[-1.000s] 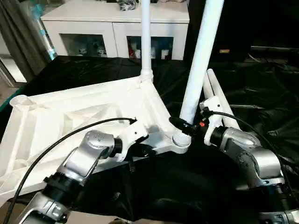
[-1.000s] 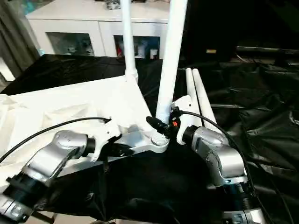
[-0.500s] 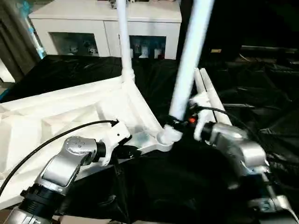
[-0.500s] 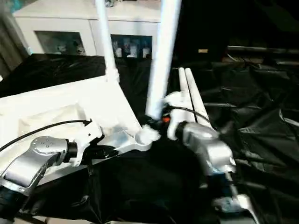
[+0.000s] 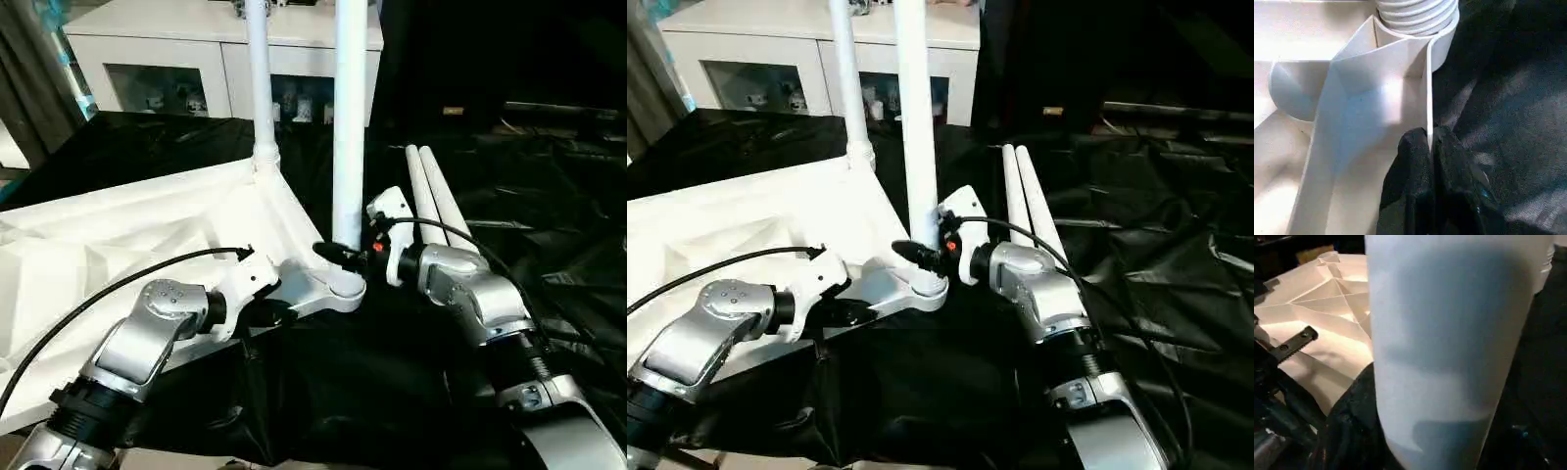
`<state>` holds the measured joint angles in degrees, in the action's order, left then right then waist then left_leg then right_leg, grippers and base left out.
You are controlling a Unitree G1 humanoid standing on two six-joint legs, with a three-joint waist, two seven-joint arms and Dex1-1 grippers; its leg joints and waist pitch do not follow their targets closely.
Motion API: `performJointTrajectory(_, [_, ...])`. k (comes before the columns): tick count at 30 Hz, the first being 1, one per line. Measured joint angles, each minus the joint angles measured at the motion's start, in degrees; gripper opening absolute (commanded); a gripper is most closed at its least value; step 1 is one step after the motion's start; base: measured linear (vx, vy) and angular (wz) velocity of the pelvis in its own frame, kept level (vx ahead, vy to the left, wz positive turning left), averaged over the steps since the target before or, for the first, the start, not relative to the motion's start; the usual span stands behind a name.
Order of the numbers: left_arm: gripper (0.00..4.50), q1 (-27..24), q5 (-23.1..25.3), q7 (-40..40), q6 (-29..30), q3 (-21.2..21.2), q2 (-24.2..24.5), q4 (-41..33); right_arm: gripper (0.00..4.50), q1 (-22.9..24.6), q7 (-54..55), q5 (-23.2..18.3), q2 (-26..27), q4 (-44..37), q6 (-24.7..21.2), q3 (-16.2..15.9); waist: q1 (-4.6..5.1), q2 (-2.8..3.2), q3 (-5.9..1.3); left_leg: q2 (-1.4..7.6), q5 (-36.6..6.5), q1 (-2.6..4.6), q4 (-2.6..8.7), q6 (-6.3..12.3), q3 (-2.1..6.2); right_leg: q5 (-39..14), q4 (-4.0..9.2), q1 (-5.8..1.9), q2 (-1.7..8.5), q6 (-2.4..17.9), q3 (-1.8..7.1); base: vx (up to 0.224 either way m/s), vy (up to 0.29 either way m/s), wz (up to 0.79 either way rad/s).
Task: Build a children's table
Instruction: Pick table leg
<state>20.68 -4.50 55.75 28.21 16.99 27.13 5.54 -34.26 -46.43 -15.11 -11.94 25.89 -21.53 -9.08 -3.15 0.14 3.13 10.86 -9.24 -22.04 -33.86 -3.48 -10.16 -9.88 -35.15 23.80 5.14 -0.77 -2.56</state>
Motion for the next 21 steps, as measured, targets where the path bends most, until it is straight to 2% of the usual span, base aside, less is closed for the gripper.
performJointTrajectory(9, [0.0, 0.0, 0.0, 0.0, -0.3, -0.3, -0.2, 0.5, 1.91, -0.9, -0.6, -1.1, 1.0, 3.8, 1.0, 2.0, 0.05, 0.02, 0.0, 0.0, 0.0, 0.01, 0.02, 0.0, 0.0, 0.0, 0.0, 0.0, 0.0, 0.0, 0.0, 0.0, 0.0, 0.0])
performJointTrajectory(15, [0.0, 0.0, 0.0, 0.1, -0.4, -0.3, -0.9, 0.6, 1.91, 1.3, -0.6, -3.1, 1.2, 3.7, 2.3, 4.5, -0.25, 0.08, -0.04, -0.01, 0.0, 0.01, 0.03, 0.0, 0.0, 0.0, 0.03, -0.03, 0.0, 0.0, 0.0, 0.0, 0.0, 0.0])
performJointTrajectory(19, [0.0, 0.4, 0.0, -0.1, -1.2, -0.3, -1.6, 2.1, 1.91, 3.5, 0.0, -5.4, 2.3, 4.7, 3.7, 7.6, -0.34, 0.42, -0.24, -0.05, 0.0, 0.03, 0.03, 0.0, 0.0, 0.0, 0.06, -0.06, 0.03, 0.0, 0.02, 0.0, 0.0, 0.0])
performJointTrajectory(21, [0.0, 0.5, 0.1, -0.2, -1.4, -0.2, -1.8, 2.3, 1.91, 4.0, 0.2, -5.6, 2.4, 4.8, 4.2, 7.9, -0.39, 0.44, -0.25, -0.05, 0.0, 0.03, 0.04, 0.0, 0.01, 0.0, 0.05, -0.06, 0.03, 0.0, 0.01, 0.0, 0.0, 0.0])
